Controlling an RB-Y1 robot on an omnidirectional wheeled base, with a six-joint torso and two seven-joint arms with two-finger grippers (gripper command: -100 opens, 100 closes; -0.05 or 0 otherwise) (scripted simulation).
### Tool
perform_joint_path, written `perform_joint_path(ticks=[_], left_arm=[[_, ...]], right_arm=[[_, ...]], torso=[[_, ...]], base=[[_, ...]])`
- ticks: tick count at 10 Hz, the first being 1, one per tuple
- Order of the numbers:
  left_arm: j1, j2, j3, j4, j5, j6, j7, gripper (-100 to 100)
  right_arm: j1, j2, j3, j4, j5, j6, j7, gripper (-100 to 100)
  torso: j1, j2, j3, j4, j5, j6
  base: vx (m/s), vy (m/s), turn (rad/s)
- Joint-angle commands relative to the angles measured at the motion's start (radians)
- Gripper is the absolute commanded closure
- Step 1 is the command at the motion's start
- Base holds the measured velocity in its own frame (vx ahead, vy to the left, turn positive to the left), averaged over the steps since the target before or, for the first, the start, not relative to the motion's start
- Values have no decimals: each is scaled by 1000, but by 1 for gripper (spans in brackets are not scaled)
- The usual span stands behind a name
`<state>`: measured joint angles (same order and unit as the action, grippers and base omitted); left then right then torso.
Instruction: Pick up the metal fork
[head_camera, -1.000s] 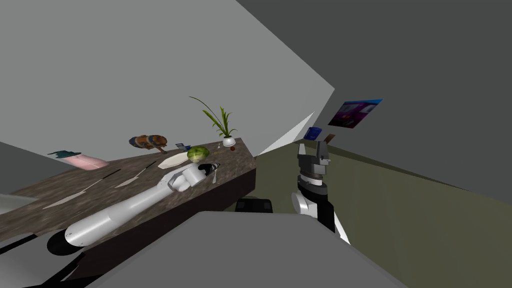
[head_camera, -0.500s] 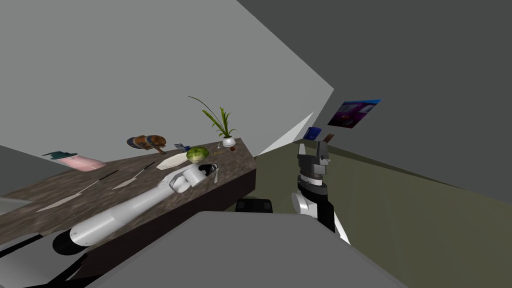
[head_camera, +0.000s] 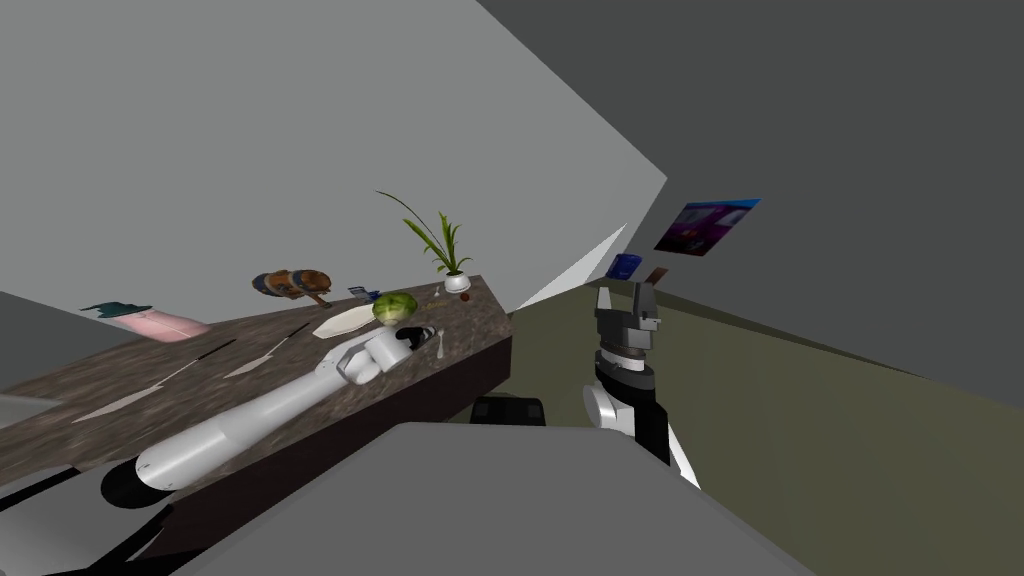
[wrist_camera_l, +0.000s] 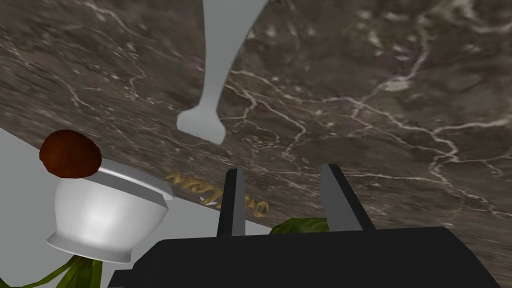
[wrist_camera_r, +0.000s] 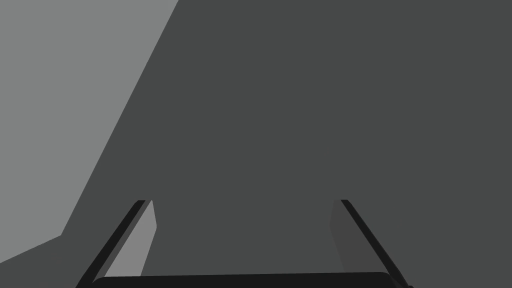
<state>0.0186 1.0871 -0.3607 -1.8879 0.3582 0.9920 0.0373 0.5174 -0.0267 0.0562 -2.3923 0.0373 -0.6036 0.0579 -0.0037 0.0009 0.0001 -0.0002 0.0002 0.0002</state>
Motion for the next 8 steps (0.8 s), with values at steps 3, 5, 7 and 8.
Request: perform_joint_path(ticks=[3,5,7,8], left_arm=[[-10,27,17,-40,47,-3,56,-100],[-11,47,22,-70,84,1,88,-100],[-14,68,21,-104,117,15,111,-100],[-17,79,17,-125,131,30,115,-100]], right_arm=[[0,0,0,0,0,0,0,0],[0,0,0,0,0,0,0,0],[0,0,0,0,0,0,0,0],[0,0,0,0,0,0,0,0]], torso=[[-2,5,3,1,-1,0],[-1,6,4,2,0,0],[0,3,2,1,0,0],[0,3,2,1,0,0]], base=[[-144,-57,-31],[-127,-34,-41],[-95,-18,-19],[-78,-32,-4]])
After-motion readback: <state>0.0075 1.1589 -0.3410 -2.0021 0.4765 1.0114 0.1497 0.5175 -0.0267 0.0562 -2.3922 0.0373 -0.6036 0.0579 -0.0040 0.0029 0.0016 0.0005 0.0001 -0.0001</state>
